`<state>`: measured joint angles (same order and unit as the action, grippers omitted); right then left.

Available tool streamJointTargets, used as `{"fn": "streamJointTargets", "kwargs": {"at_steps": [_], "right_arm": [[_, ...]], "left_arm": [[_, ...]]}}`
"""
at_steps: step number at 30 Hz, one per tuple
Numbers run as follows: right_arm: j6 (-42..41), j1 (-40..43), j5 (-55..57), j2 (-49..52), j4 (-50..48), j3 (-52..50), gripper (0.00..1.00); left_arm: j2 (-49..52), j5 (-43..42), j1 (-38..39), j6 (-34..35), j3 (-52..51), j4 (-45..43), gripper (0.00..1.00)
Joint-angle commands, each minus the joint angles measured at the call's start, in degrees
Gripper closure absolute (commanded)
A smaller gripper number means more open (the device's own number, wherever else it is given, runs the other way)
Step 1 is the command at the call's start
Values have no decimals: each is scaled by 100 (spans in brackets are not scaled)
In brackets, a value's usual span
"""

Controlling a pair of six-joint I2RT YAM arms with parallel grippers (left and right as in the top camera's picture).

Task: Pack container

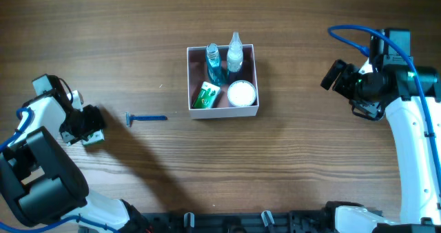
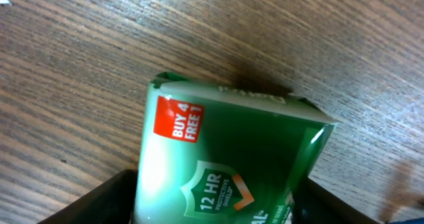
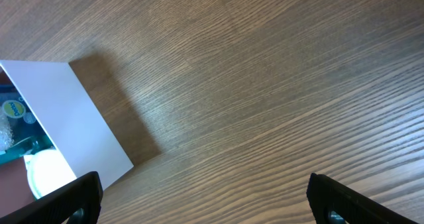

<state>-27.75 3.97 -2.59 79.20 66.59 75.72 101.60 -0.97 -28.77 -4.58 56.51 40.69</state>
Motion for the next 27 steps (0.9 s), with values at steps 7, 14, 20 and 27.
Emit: {"fn": "streamJointTargets", "kwargs": {"at_steps": [7,14,20,27], "right_arm": [[72,13,-48,20,4,-33,0],[61,13,-48,20,4,-33,0],[66,13,-48,20,7,-33,0],[61,13,-50,20,7,-33,0]], "left_arm": [[170,-116,15,-52,-37,20,50],[168,-201,17,-52,-33,-2,60],[46,-225,83,208,168,133,76],[-533,-256,769,219,695,614,94]]}}
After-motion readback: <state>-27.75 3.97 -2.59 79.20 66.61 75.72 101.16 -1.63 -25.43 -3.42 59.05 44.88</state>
